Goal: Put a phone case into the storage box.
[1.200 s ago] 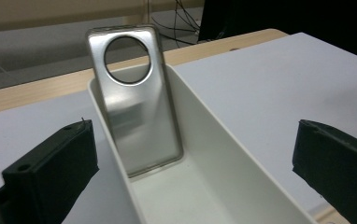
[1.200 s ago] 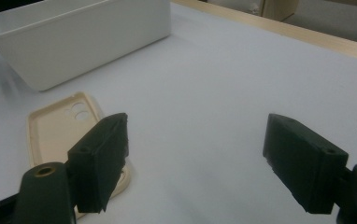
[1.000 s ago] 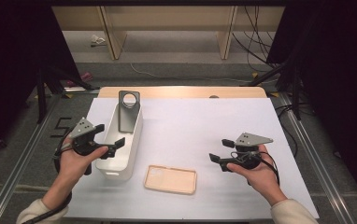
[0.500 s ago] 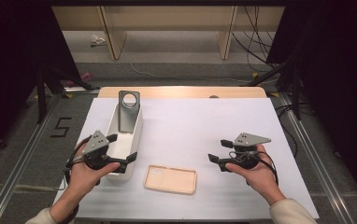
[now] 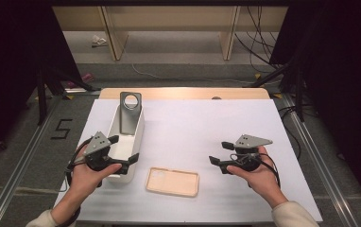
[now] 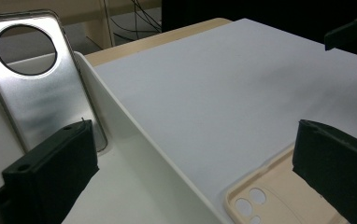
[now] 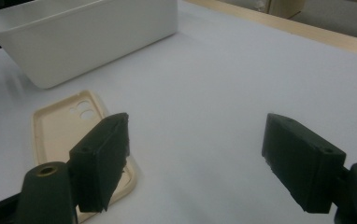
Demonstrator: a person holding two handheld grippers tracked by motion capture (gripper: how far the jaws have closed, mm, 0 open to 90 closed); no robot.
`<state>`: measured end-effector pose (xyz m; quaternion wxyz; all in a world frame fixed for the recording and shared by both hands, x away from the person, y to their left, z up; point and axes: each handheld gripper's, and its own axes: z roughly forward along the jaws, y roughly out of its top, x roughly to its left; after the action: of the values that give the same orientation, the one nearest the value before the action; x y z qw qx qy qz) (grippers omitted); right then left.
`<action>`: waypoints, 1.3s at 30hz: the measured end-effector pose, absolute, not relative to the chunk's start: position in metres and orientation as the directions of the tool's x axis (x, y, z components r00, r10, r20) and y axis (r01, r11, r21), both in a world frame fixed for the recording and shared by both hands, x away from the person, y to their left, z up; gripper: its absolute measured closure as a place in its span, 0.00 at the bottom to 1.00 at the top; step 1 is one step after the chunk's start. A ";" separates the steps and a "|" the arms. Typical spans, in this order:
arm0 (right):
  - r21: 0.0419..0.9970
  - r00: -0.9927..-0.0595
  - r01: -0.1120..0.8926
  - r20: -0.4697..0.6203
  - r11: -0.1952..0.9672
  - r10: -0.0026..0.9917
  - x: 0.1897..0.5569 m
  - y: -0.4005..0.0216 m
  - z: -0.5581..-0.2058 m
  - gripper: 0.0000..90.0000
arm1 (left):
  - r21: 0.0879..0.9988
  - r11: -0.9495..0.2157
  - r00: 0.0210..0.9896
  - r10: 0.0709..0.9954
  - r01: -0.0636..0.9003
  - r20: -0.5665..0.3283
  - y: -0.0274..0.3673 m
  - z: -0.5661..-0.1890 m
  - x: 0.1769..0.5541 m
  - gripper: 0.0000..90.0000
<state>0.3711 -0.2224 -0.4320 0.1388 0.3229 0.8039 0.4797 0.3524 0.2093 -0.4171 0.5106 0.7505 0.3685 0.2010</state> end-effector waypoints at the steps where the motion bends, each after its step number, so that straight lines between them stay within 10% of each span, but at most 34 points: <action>1: 0.861 -0.754 0.386 0.088 0.331 0.651 0.371 -0.222 -0.432 0.27 | 0.914 -0.209 0.648 0.758 0.347 -0.072 0.209 -0.417 0.352 0.00; 6: 0.865 -0.779 0.360 0.072 0.351 0.622 0.368 -0.216 -0.430 0.38 | 0.913 -0.215 0.644 0.763 0.346 -0.064 0.207 -0.416 0.352 0.00; 14: 0.832 -0.880 0.311 0.071 0.458 0.470 0.368 -0.185 -0.427 0.96 | 0.910 -0.213 0.640 0.765 0.354 -0.070 0.207 -0.417 0.353 0.00; 39: 0.665 -0.921 0.314 0.040 0.678 0.387 0.391 -0.080 -0.457 1.00 | 0.912 -0.215 0.641 0.765 0.349 -0.065 0.208 -0.418 0.353 0.00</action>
<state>0.3915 -0.0799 -0.4574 0.0518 0.1915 0.9144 0.3528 0.3531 0.2076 -0.4180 0.5051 0.7518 0.3705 0.2058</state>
